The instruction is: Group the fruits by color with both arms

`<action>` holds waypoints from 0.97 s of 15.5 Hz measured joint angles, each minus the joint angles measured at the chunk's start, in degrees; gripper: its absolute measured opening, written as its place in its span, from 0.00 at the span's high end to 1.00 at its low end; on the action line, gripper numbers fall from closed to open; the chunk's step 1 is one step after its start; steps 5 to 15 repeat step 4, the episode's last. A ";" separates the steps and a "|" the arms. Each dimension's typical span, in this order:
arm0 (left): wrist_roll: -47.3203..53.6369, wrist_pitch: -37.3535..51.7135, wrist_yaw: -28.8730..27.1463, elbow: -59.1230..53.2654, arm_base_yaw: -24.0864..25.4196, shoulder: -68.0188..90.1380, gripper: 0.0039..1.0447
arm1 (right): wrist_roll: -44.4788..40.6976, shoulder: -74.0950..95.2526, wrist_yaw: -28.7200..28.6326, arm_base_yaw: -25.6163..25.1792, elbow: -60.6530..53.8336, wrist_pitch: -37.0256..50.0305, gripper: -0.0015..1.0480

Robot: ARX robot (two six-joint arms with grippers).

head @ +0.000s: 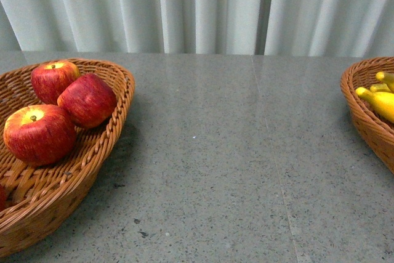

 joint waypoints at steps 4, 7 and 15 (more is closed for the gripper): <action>0.00 0.00 0.00 0.00 0.00 0.00 0.06 | 0.00 0.00 0.00 0.00 0.00 0.00 0.06; 0.00 0.00 0.00 0.00 0.00 0.00 0.06 | 0.00 0.00 0.00 0.00 0.00 0.00 0.06; 0.00 0.00 0.00 0.00 0.00 0.00 0.06 | 0.00 0.00 0.00 0.00 0.00 0.00 0.06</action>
